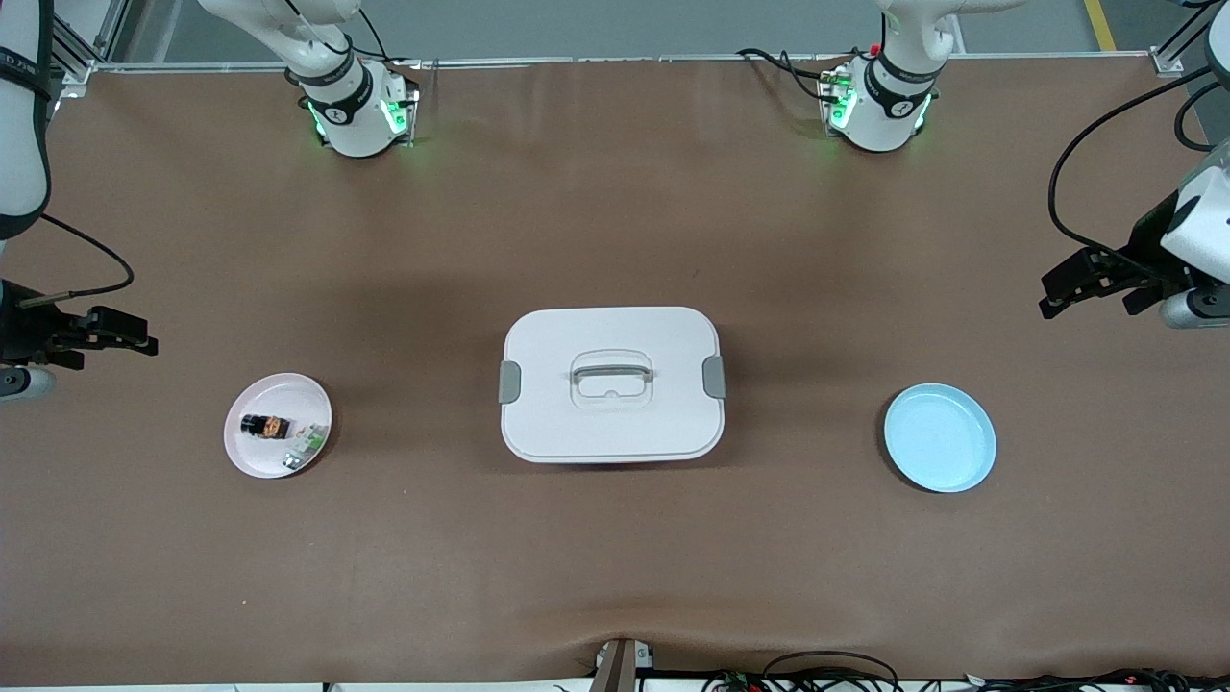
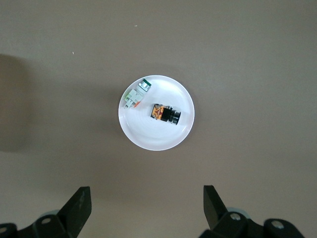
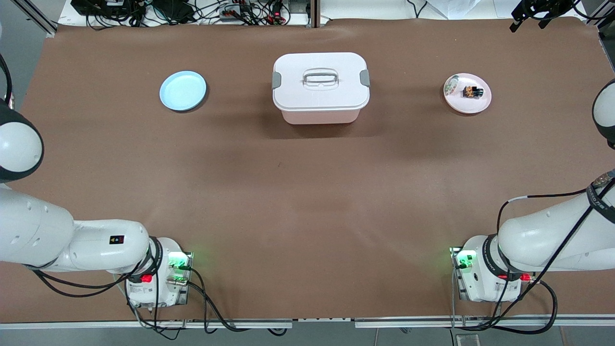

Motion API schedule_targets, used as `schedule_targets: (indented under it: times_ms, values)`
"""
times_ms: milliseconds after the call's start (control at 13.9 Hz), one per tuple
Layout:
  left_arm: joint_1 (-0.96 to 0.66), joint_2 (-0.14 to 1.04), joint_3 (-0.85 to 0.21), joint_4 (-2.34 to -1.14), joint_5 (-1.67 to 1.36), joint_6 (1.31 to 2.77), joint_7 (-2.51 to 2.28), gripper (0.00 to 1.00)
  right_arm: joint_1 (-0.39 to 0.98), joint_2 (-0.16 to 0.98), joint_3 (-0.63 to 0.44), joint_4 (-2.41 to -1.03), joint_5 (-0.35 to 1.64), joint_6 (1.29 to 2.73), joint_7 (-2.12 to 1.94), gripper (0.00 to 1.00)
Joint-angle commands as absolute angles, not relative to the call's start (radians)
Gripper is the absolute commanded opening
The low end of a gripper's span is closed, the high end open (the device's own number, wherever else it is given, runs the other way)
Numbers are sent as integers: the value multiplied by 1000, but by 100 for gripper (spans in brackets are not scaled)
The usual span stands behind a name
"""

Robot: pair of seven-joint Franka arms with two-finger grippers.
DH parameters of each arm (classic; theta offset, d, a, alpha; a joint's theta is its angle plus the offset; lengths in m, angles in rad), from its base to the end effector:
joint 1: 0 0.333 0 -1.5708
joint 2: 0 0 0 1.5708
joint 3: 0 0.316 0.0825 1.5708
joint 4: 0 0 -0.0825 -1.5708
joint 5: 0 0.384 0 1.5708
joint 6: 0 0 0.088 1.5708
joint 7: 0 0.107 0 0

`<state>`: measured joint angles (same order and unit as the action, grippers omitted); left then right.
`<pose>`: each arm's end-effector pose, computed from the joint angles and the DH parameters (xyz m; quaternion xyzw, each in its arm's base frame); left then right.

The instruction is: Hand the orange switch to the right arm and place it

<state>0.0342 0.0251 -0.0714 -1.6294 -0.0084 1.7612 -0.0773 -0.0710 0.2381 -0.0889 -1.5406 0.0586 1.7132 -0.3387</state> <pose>0.5784 -0.0218 0.6000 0.9983 0.0207 0.0530 0.0081 0.6218 -0.0894 0.5101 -0.9957 -0.0851 0.0267 0.0257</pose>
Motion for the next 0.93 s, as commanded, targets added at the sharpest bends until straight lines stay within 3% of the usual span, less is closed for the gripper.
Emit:
schedule_targets:
  times_ms: [0, 431, 862]
  values:
    - [-20, 50, -19, -1553, -11, 1686, -77, 100, -97, 230, -81, -1514, 74, 1694, -319, 100]
    - [-25, 40, -11, -1542, -15, 1605, -81, 100, -118, 224, -80, -1420, 83, 1636, -307, 100]
    - [-18, -46, -18, -1664, -8, 1629, -75, 100, -98, 190, -74, -1419, 81, 1585, -166, 100]
